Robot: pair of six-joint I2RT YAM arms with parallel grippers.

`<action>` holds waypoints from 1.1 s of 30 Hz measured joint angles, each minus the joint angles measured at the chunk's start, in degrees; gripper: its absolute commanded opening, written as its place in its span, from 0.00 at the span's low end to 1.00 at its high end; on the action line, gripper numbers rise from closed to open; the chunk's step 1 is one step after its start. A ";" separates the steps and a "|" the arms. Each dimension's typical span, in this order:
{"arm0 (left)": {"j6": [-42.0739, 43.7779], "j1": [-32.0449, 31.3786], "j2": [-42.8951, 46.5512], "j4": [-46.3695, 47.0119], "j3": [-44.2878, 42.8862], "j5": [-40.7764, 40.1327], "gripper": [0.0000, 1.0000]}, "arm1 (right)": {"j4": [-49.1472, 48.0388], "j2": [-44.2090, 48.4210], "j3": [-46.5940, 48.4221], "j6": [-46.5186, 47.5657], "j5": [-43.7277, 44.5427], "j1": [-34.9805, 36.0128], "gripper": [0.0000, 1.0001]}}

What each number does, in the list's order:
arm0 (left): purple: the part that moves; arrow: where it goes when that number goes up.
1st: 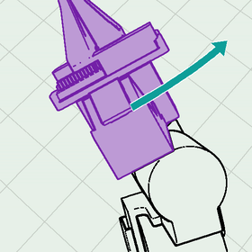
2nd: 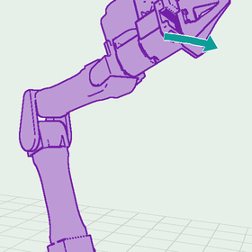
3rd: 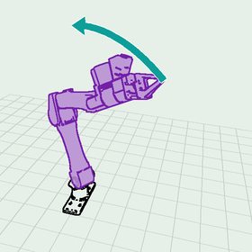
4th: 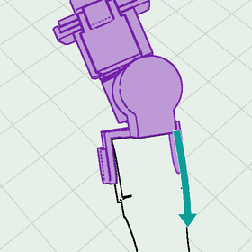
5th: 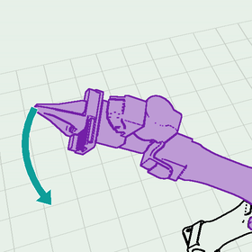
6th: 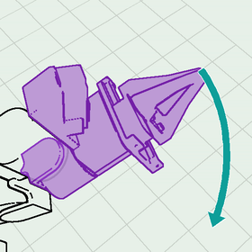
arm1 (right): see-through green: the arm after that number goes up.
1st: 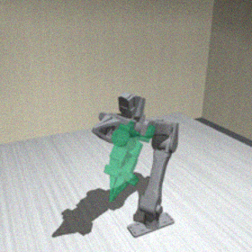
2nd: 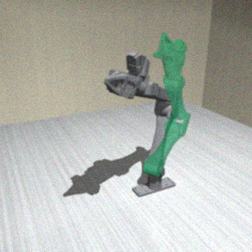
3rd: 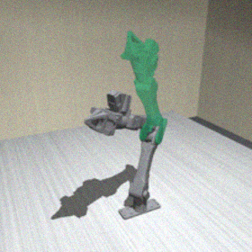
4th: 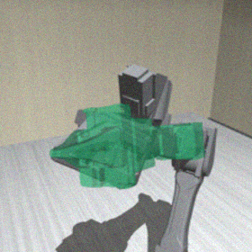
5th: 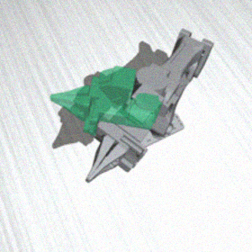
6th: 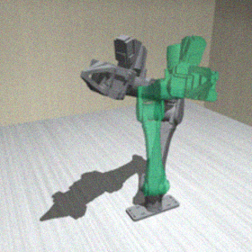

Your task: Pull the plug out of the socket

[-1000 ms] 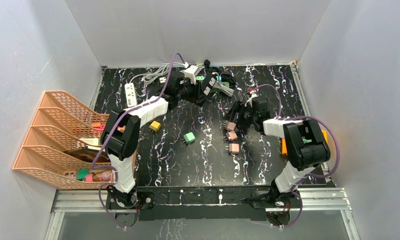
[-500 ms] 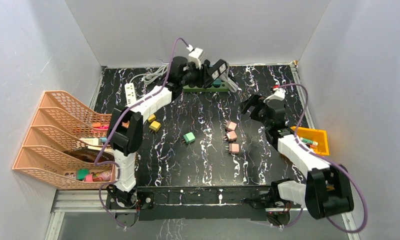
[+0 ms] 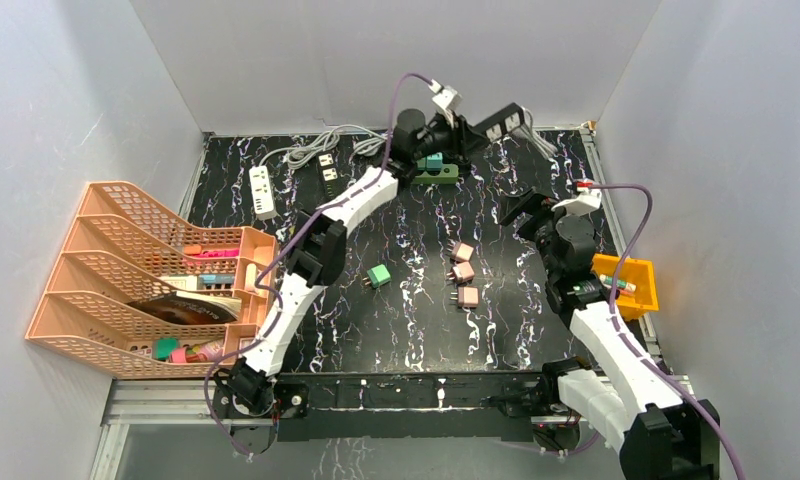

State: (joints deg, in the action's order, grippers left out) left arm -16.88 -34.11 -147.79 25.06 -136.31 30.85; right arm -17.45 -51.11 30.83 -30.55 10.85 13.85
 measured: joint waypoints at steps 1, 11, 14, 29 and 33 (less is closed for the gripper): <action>-0.46 -0.66 -1.40 0.74 -0.24 0.00 0.23 | 0.04 0.63 -0.17 0.07 0.17 -0.02 0.98; -6.86 -3.45 -16.57 7.28 -3.78 1.22 0.33 | -0.11 2.23 -1.73 -0.07 0.33 -0.07 0.98; -7.21 -3.69 -18.88 6.91 -3.80 0.94 0.37 | -0.04 1.57 -1.92 -0.35 -0.31 -0.22 0.98; 2.01 -5.81 -15.76 2.27 1.53 -4.90 0.98 | -0.42 -6.38 -1.68 -1.79 -0.79 -0.28 0.98; 7.93 -5.75 -6.86 -0.92 11.56 -7.13 0.98 | -0.35 -7.04 -1.62 -2.47 1.53 -0.26 0.98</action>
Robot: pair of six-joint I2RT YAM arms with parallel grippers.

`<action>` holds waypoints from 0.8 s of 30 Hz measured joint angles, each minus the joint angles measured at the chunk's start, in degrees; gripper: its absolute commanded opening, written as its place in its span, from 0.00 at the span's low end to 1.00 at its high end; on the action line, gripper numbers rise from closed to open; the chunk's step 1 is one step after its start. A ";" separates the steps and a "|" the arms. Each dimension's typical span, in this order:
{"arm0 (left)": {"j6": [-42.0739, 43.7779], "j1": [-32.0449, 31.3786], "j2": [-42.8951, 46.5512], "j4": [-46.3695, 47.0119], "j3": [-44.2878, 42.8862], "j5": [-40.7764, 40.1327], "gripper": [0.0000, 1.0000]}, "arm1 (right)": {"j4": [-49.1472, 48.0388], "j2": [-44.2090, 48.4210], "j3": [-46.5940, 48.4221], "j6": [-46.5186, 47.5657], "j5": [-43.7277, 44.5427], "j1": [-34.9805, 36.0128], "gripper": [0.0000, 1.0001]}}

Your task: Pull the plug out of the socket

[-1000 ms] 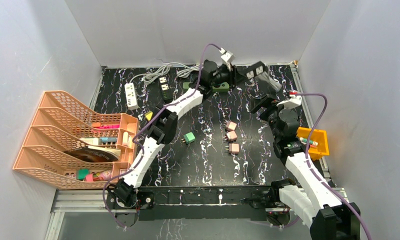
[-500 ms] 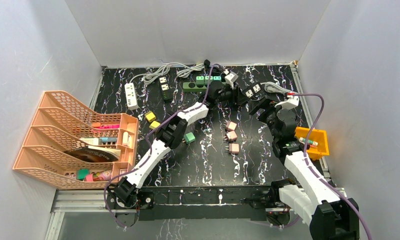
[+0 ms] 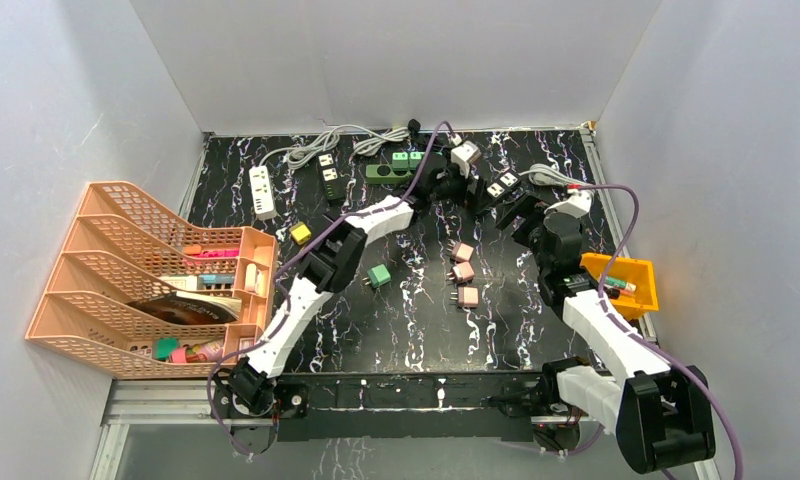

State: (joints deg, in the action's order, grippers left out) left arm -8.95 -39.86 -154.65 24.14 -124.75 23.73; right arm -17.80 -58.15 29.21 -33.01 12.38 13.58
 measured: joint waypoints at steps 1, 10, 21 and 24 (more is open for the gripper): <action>1.18 0.07 2.14 -0.33 1.86 -0.50 0.98 | -0.33 0.35 0.00 -0.13 0.96 0.00 0.98; 5.60 4.66 26.32 4.76 17.29 0.07 0.98 | -4.55 2.21 0.02 -1.29 7.08 -0.02 0.98; 9.70 19.06 37.27 2.14 31.52 3.30 0.94 | -2.16 -17.97 9.84 -2.25 2.67 0.09 0.98; 11.37 22.84 35.04 1.25 31.80 6.88 0.91 | -2.23 -20.70 10.56 -2.67 0.33 0.66 0.98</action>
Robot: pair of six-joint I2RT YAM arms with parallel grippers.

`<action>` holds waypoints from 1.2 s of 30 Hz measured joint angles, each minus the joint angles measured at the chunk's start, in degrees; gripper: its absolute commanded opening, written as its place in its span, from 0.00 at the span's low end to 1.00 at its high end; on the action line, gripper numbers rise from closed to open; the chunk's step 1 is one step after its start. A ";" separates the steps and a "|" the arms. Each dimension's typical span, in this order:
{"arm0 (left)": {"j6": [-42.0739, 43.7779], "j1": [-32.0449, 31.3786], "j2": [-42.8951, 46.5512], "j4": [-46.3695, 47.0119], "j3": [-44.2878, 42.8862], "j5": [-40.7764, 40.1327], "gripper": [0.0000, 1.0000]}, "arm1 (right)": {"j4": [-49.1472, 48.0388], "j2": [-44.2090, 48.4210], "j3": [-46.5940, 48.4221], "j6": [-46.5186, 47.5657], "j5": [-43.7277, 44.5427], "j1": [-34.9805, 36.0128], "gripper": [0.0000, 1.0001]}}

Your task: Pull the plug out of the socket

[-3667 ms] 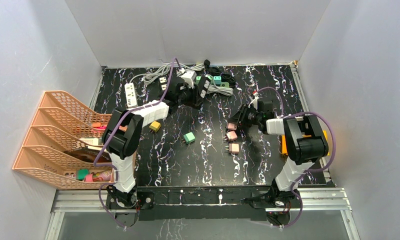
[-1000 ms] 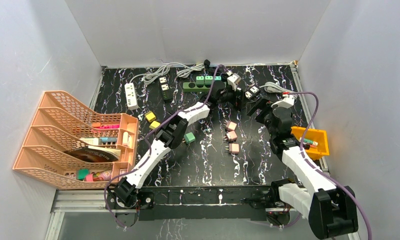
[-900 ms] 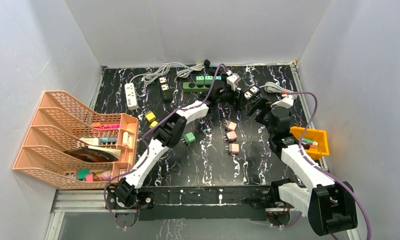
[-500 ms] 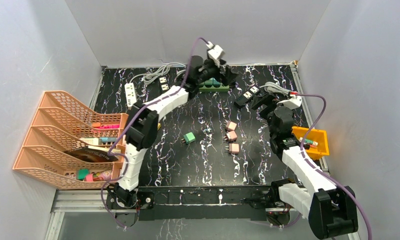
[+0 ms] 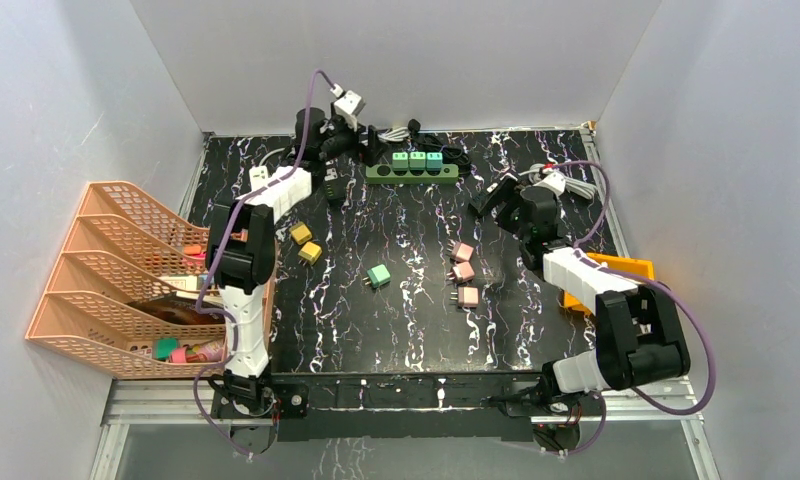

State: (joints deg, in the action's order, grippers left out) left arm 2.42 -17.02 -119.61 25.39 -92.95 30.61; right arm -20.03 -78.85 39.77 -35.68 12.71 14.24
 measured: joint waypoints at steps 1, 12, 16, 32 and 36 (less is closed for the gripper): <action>0.44 1.22 -1.11 0.24 0.00 1.31 0.90 | 0.02 -0.61 0.04 -0.07 -0.76 0.17 0.98; -1.44 2.78 -17.62 -0.79 -10.34 16.00 0.84 | 0.11 -3.41 2.60 1.22 -5.75 0.90 0.98; -0.11 1.31 -19.37 -1.97 -10.82 15.85 0.83 | 0.31 -5.44 3.98 1.49 -6.75 1.18 0.98; 5.35 -1.14 -25.07 -3.10 -16.83 5.81 0.82 | 0.52 -7.17 5.09 3.45 -9.92 1.55 0.98; 5.95 -0.46 -25.16 -3.19 -16.81 6.08 0.83 | 0.52 -7.28 5.20 4.02 -9.90 1.55 0.98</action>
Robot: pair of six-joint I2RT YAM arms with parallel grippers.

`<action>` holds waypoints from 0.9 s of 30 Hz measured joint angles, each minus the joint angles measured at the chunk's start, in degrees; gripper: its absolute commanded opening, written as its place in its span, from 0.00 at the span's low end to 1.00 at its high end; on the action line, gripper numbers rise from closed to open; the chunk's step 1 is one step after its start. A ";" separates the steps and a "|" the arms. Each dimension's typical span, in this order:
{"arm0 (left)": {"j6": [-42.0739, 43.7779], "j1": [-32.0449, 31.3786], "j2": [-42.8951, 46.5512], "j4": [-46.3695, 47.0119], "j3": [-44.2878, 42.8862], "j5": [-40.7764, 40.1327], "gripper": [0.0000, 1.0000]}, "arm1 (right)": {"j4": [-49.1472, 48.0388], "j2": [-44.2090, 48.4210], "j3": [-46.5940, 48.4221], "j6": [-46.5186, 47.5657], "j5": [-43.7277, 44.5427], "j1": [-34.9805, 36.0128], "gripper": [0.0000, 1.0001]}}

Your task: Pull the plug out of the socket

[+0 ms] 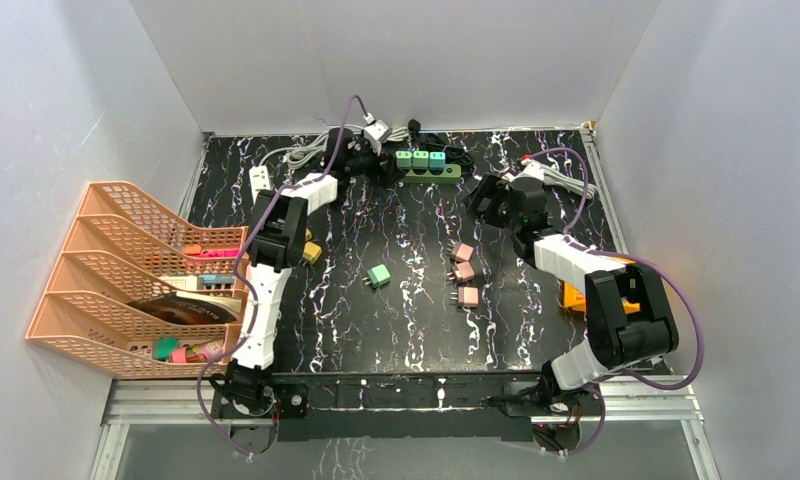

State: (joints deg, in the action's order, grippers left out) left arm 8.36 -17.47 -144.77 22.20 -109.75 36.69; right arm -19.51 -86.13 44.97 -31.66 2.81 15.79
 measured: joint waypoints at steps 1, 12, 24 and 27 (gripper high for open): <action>0.24 0.31 0.02 -0.13 0.00 0.24 0.83 | 0.00 -0.11 0.09 0.13 0.00 0.00 0.98; 3.69 4.00 0.00 -8.28 -3.15 5.95 0.78 | 0.04 -1.16 0.70 0.59 0.04 0.37 0.98; 8.68 1.81 1.68 -6.67 1.25 1.14 0.78 | 0.04 -1.27 0.72 0.61 0.00 0.48 0.98; 10.16 1.36 1.68 -7.34 1.16 -0.15 0.78 | 0.04 -1.25 0.72 0.66 0.02 0.57 0.98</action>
State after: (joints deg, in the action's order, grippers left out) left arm 18.52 -16.12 -143.09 14.85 -108.60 36.53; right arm -19.46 -87.37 45.69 -31.00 2.83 16.36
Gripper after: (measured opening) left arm 0.781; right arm 0.983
